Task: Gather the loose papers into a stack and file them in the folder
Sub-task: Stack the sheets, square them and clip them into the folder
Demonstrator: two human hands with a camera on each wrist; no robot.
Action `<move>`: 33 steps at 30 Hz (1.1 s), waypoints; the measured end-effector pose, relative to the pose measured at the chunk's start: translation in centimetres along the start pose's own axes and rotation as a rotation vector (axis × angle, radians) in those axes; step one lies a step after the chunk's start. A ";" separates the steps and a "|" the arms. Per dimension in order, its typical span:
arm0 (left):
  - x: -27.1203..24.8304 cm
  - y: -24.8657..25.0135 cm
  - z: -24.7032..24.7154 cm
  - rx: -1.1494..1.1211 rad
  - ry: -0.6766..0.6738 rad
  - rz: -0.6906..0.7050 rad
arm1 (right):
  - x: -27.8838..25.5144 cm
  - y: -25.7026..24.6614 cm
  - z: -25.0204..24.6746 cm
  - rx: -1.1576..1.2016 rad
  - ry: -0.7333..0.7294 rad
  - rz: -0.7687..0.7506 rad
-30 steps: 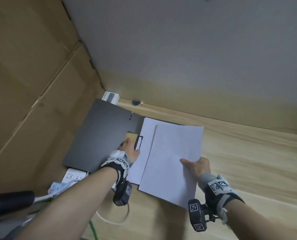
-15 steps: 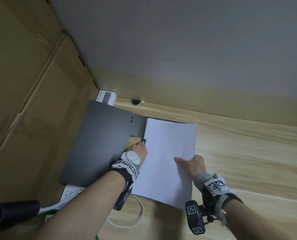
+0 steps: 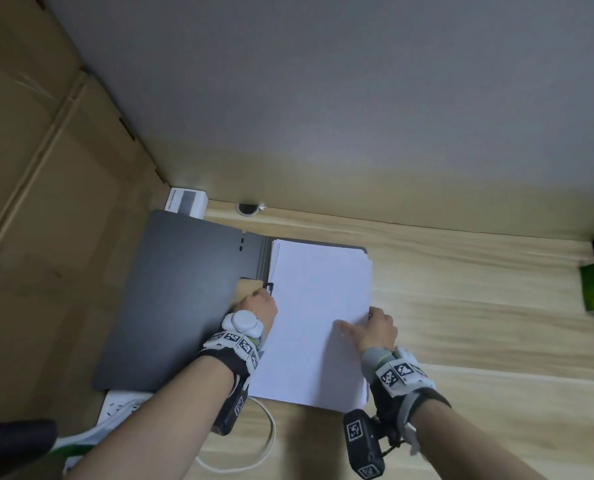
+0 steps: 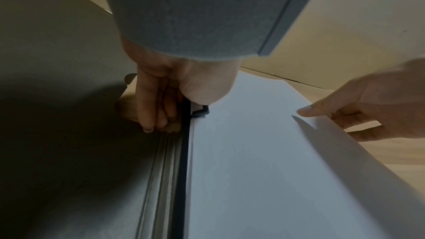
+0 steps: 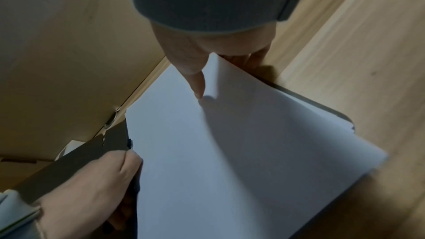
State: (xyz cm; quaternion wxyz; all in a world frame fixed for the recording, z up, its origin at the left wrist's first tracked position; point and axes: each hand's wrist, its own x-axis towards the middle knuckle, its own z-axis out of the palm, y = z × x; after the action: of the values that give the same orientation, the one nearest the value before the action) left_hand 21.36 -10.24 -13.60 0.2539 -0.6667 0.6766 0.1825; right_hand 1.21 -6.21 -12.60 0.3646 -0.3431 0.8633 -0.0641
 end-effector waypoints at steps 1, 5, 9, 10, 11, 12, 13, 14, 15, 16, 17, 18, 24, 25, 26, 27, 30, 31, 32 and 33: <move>-0.3 0.2 -0.9 0.001 -0.017 -0.003 | 0.1 -0.2 -0.1 -0.008 -0.001 0.027; -1.0 0.4 -1.2 -0.045 0.069 0.013 | 0.8 -0.7 -0.5 0.039 -0.043 0.103; 1.9 0.2 1.9 -0.079 0.153 0.040 | 0.8 -0.8 -0.1 -0.080 -0.095 0.085; 1.4 0.4 1.0 -0.086 0.009 -0.044 | 0.8 -0.6 0.0 -0.079 -0.103 0.076; 0.6 0.4 0.3 -0.078 -0.006 -0.039 | 0.8 -0.5 0.0 -0.059 -0.111 0.074; 0.5 0.3 1.0 -0.102 -0.061 -0.012 | 1.0 -0.1 -0.2 -0.037 -0.114 0.081; 0.5 0.3 0.9 -0.111 -0.092 0.001 | 1.2 0.3 -0.5 -0.018 -0.110 0.089; 0.4 0.2 0.9 -0.117 -0.035 -0.008 | 1.5 0.8 -1.0 -0.018 -0.101 0.098; 0.0 0.3 0.4 -0.116 0.033 -0.028 | 1.7 1.2 -1.7 -0.016 -0.087 0.111; 0.1 0.3 0.8 -0.164 0.104 -0.045 | 2.1 1.9 -2.5 -0.010 -0.061 0.134; 0.8 0.4 1.3 -0.263 0.119 -0.037 | 2.5 2.6 -3.3 0.005 -0.032 0.148; 1.5 0.5 1.3 -0.318 0.144 -0.026 | 2.9 3.5 -4.1 0.024 -0.011 0.154; 0.1 1.2 -0.2 -0.176 0.131 -0.049 | 3.6 7.4 -6.6 0.131 0.036 0.156; 0.1 1.2 -0.3 -0.122 0.051 -0.052 | 3.6 7.8 -6.8 0.148 0.037 0.155; 0.3 1.2 0.2 -0.103 0.040 -0.030 | 3.7 8.3 -6.8 0.156 0.036 0.153; 0.4 1.3 0.5 -0.127 0.045 -0.053 | 3.7 8.6 -6.9 0.161 0.036 0.152; 0.5 1.0 0.6 -0.144 -0.019 -0.053 | 3.9 9.6 -7.6 0.179 0.068 0.162; 0.1 1.0 0.0 -0.098 -0.101 -0.064 | 4.0 9.8 -7.9 0.170 0.081 0.157; -0.2 1.2 -0.3 -0.034 -0.193 -0.091 | 4.2 10.1 -8.3 0.163 0.094 0.157; -0.1 1.3 0.3 -0.041 -0.130 -0.113 | 4.3 10.5 -8.6 0.159 0.111 0.164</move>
State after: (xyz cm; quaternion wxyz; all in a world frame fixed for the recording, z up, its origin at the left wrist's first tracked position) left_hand 20.07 -9.87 -13.90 0.2935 -0.6957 0.6160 0.2243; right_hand -12.51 -2.23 -12.66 0.3463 -0.2375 0.8995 -0.1211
